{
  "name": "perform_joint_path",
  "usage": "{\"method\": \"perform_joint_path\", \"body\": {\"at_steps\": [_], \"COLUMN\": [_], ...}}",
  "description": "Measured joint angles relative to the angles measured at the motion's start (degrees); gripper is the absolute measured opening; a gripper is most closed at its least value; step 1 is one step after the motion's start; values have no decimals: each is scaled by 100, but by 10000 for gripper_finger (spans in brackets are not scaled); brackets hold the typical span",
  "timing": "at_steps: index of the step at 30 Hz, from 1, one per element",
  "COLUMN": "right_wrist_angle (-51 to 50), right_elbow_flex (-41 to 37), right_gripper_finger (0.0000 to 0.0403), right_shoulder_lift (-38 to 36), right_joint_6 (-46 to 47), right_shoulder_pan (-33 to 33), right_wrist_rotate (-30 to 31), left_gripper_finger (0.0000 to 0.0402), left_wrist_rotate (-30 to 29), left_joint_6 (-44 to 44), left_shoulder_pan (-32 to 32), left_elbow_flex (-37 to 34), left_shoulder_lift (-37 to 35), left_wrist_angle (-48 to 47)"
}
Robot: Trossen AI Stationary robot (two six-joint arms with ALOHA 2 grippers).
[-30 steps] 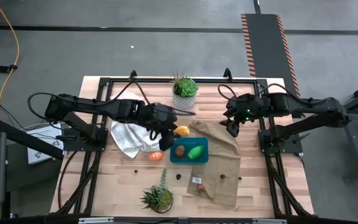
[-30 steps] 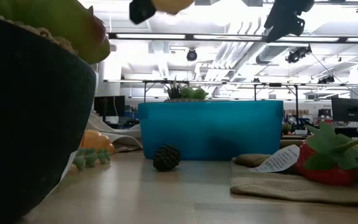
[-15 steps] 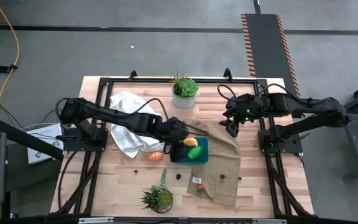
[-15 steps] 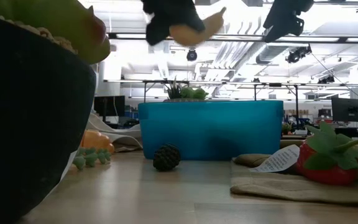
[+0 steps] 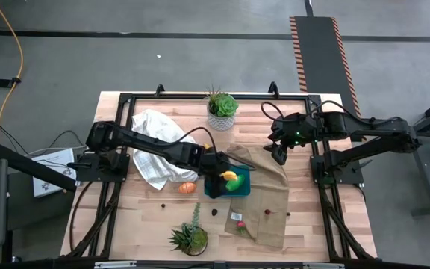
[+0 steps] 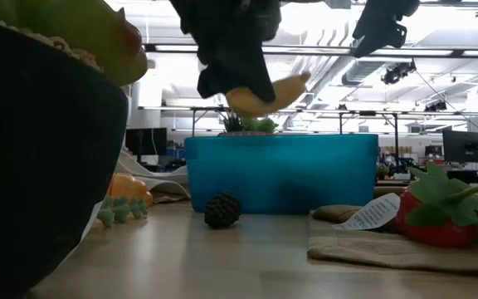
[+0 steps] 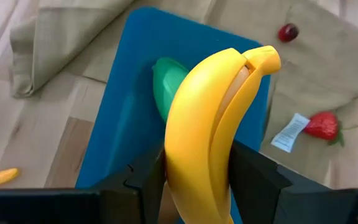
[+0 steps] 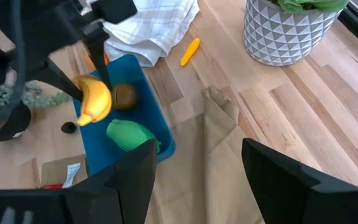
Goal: Pick and placing Produce into tupperware
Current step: Put the yellow banana into the blue bin
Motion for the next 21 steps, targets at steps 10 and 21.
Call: {"method": "perform_joint_path", "body": {"at_steps": [10,21], "right_wrist_angle": [-2,-4], "right_elbow_flex": [0,0], "right_gripper_finger": [227,227], "right_shoulder_lift": [0,0], "right_joint_6": [0,-66], "right_shoulder_pan": [0,2], "right_wrist_rotate": [-2,-2], "left_gripper_finger": [150,150], "left_wrist_rotate": [2,-48], "left_joint_6": [-2,5], "left_shoulder_pan": [0,0], "left_elbow_flex": [0,0], "left_shoulder_lift": [162,162], "left_wrist_angle": [-87,-124]}}
